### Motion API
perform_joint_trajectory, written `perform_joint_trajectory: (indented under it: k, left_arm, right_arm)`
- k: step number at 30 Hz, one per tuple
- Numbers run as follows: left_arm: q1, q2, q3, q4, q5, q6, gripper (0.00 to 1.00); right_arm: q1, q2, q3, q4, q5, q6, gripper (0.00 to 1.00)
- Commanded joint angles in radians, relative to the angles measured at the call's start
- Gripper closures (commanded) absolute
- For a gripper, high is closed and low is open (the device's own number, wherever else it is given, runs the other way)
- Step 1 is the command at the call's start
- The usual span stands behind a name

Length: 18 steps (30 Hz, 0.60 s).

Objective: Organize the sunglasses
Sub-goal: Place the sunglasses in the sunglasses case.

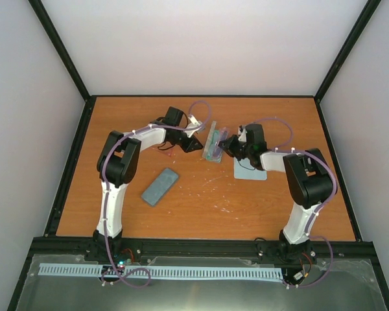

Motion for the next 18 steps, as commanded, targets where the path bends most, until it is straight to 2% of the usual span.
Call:
perform_joint_trajectory:
  k: [1, 6, 18]
  left_arm:
    - [0.002, -0.054, -0.009, 0.021, -0.002, -0.001, 0.81]
    - [0.002, -0.058, -0.014, 0.025, -0.001, -0.002, 0.81]
    - [0.002, -0.049, -0.011, 0.035, 0.013, -0.01, 0.81]
  right_arm:
    - [0.005, 0.054, 0.113, -0.077, -0.032, -0.1, 0.97]
    - [-0.002, 0.124, 0.218, -0.193, -0.068, -0.159, 0.97]
    - [-0.012, 0.216, 0.254, -0.18, -0.09, -0.134, 0.97]
